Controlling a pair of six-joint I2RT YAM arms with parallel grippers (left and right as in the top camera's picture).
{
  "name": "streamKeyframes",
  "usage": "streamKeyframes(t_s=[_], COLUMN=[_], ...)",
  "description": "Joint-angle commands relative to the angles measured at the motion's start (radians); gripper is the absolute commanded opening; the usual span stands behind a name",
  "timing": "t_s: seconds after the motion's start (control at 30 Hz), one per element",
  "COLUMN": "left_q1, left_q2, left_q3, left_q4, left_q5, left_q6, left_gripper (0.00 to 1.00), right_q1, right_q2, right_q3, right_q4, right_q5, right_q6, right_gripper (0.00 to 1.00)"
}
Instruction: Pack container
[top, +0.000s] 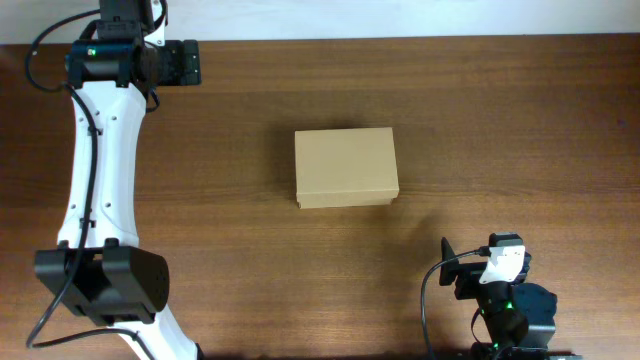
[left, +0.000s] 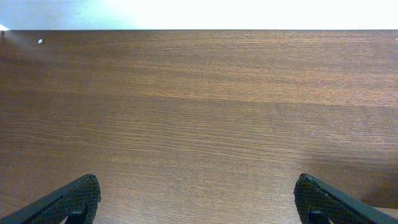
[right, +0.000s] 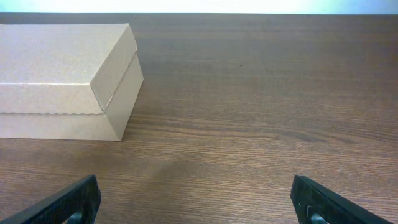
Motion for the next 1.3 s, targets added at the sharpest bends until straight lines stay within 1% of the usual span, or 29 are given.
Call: streamKeyframes(t_s=[0.0, 0.47, 0.57, 0.67, 0.73, 0.77, 0.87, 0.93, 1.0, 1.03, 1.07, 1.27], left_q1=[0.002, 0.0, -0.015, -0.055, -0.085, -0.111, -0.142, -0.146, -0.142, -0.137, -0.129, -0.106], left_q2=[-0.011, -0.016, -0.054, -0.141, -0.211, -0.278, -0.403, -0.504, -0.598, -0.656, -0.752, -1.066], left_q3=[0.012, 0.01, 0.007, -0.018, -0.06, -0.123, -0.284, -0.436, -0.592, -0.69, -0.853, -1.368], left_q4=[0.002, -0.002, -0.003, -0.002, -0.001, -0.001, 0.0, 0.031, 0.113, 0.181, 0.319, 0.907], left_q5=[-0.007, -0.007, -0.007, -0.007, -0.007, -0.007, -0.008, -0.029, -0.078, -0.101, -0.12, -0.119], left_q6=[0.011, 0.011, 0.011, 0.011, 0.011, 0.011, 0.011, 0.013, 0.012, 0.013, 0.013, 0.012], left_gripper=[1.0, 1.0, 1.0, 1.0, 1.0, 1.0, 0.99, 1.0, 1.0, 1.0, 1.0, 1.0], right_q1=[-0.002, -0.002, -0.002, -0.002, -0.002, -0.002, -0.002, -0.002, -0.002, -0.002, -0.002, -0.002], right_q2=[-0.011, -0.011, -0.011, -0.011, -0.011, -0.011, -0.011, -0.011, -0.011, -0.011, -0.011, -0.011], right_q3=[-0.008, -0.008, -0.008, -0.008, -0.008, -0.008, -0.008, -0.008, -0.008, -0.008, -0.008, -0.008], right_q4=[0.006, 0.006, 0.006, 0.006, 0.006, 0.006, 0.006, 0.006, 0.006, 0.006, 0.006, 0.006], right_q5=[-0.013, -0.012, -0.012, -0.012, -0.012, -0.013, -0.013, -0.012, -0.013, -0.013, -0.013, -0.012], right_q6=[0.003, 0.003, 0.003, 0.003, 0.003, 0.003, 0.003, 0.003, 0.003, 0.003, 0.003, 0.003], right_gripper=[0.99, 0.99, 0.99, 0.99, 0.99, 0.99, 0.99, 0.99, 0.99, 0.99, 0.99, 0.99])
